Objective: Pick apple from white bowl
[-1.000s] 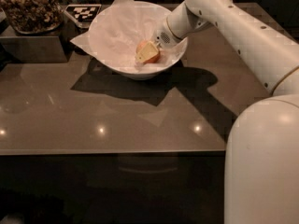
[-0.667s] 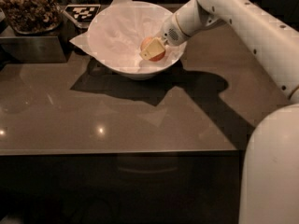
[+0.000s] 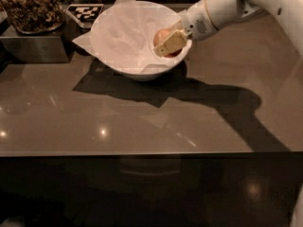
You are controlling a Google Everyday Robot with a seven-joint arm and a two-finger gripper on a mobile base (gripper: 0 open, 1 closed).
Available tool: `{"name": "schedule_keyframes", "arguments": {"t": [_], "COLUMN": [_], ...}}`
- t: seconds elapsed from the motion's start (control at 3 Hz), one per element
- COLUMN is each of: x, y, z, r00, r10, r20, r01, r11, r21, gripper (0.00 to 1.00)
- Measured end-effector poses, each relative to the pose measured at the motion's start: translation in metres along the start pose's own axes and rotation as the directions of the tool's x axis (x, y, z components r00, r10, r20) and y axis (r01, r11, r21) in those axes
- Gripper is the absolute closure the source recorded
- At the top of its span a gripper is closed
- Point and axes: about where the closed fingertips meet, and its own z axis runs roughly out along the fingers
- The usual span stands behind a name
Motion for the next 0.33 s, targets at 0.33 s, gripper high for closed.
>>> {"name": "schedule_keyframes", "arguments": {"t": [0.33], "x": [-0.0009], "y": [0.0360], "z": [-0.0503], "r00": [0.999], "r10": [-0.032], "r20": [0.032], "r01": [0.032], "r11": [0.9992], "r21": [0.025], "gripper": [0.96]}}
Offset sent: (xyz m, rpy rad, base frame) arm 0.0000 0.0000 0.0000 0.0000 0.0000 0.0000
